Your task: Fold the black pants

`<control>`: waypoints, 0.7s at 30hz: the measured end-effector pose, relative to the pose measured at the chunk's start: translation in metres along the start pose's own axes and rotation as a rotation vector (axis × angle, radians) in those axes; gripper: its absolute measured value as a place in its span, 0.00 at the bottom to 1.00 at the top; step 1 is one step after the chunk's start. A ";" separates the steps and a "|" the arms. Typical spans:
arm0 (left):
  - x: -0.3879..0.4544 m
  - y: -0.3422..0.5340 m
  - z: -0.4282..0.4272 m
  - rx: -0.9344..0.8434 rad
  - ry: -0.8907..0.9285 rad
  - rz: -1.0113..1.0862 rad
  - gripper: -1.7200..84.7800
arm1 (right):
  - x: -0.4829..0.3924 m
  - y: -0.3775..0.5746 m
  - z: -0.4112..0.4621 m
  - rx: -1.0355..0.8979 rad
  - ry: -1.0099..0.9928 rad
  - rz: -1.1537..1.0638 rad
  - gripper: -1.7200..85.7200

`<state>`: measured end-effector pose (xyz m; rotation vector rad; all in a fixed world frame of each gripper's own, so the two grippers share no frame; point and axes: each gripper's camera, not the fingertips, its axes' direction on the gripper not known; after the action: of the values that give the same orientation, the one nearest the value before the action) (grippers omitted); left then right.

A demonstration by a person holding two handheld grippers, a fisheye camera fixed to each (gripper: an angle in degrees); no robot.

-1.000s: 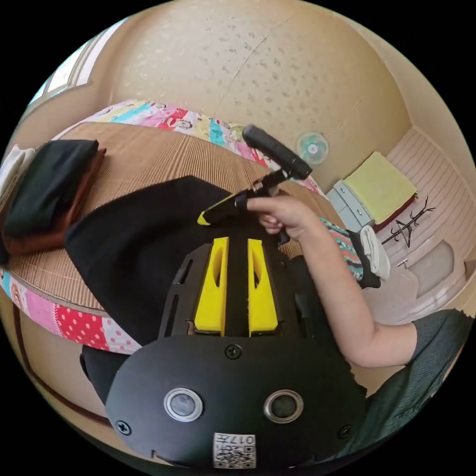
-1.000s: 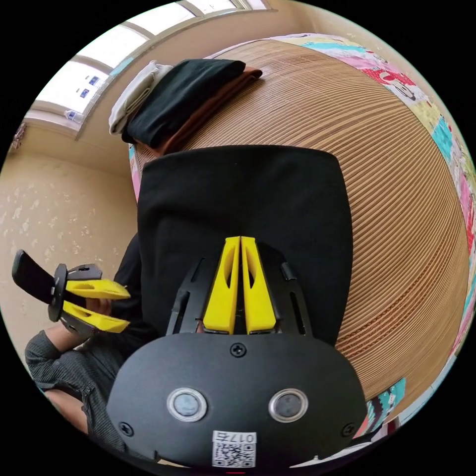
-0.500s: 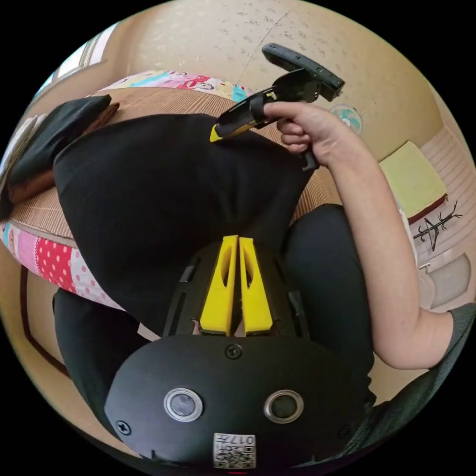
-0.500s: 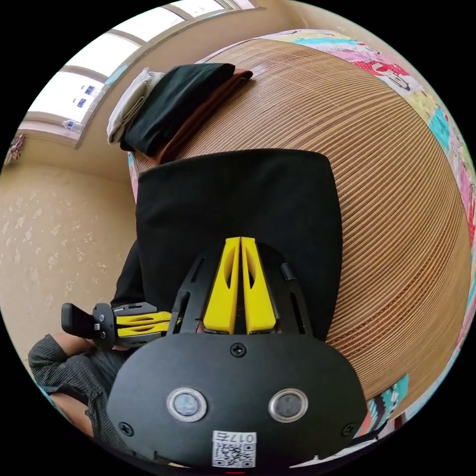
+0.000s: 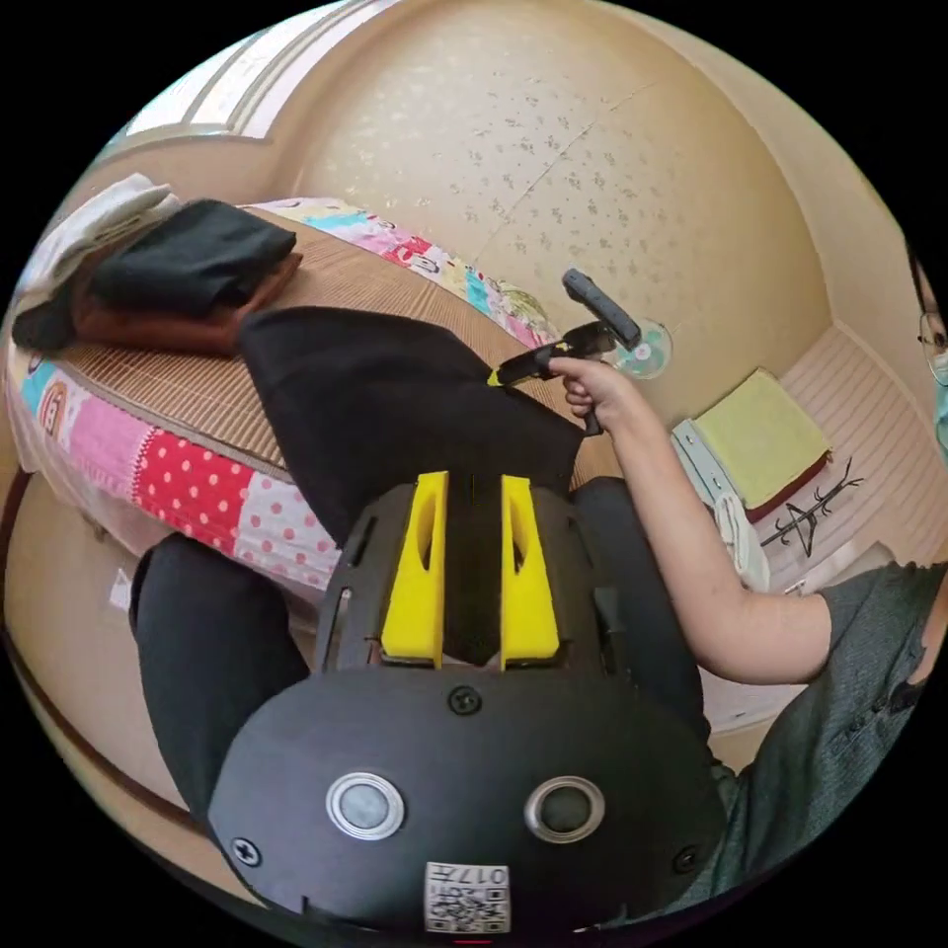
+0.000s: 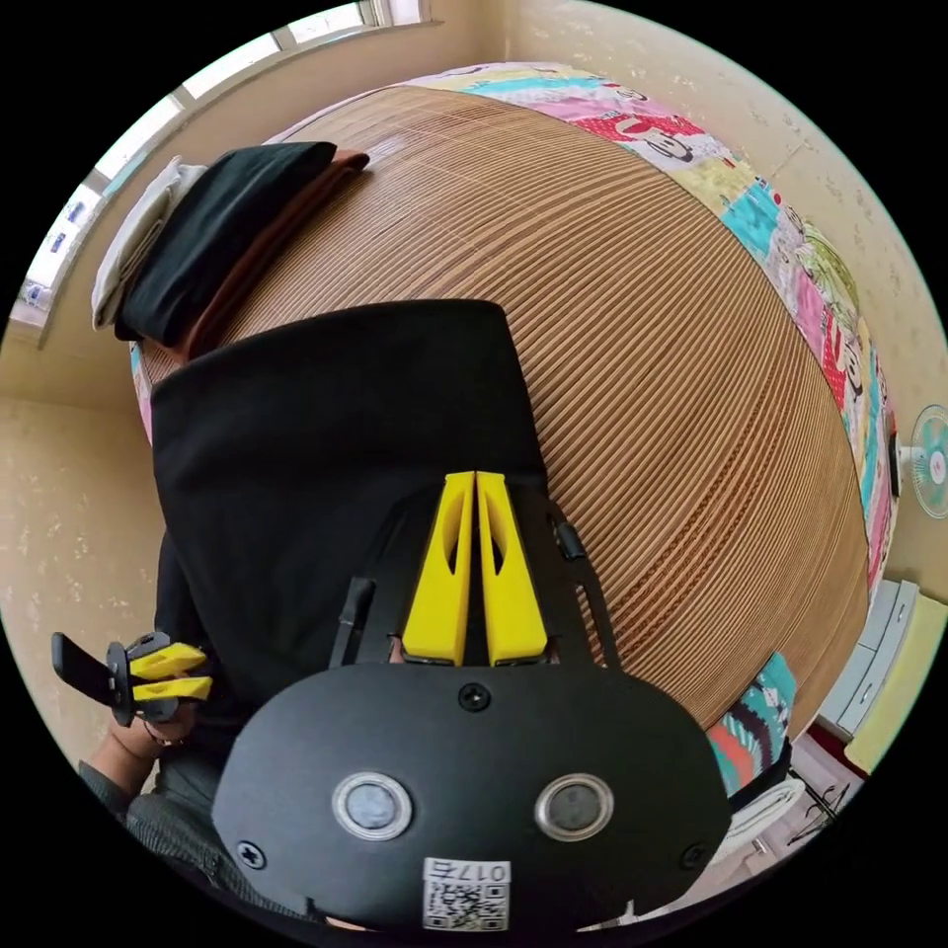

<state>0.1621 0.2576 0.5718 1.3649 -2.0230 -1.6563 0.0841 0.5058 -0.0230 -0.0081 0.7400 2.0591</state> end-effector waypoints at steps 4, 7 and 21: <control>-0.056 0.005 -0.031 0.035 -0.048 -0.231 0.22 | 0.065 0.036 -0.045 0.193 -0.277 0.135 0.05; -0.087 0.014 -0.031 0.032 0.067 -0.325 0.22 | 0.105 0.075 -0.071 0.181 -0.448 0.138 0.14; -0.141 0.014 -0.053 0.070 0.219 -0.418 0.20 | 0.257 0.065 0.000 -0.005 -0.952 -0.012 0.25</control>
<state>0.2680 0.3247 0.6568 2.0066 -1.7727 -1.5029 -0.1146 0.6772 -0.0628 0.8927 0.1300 1.7579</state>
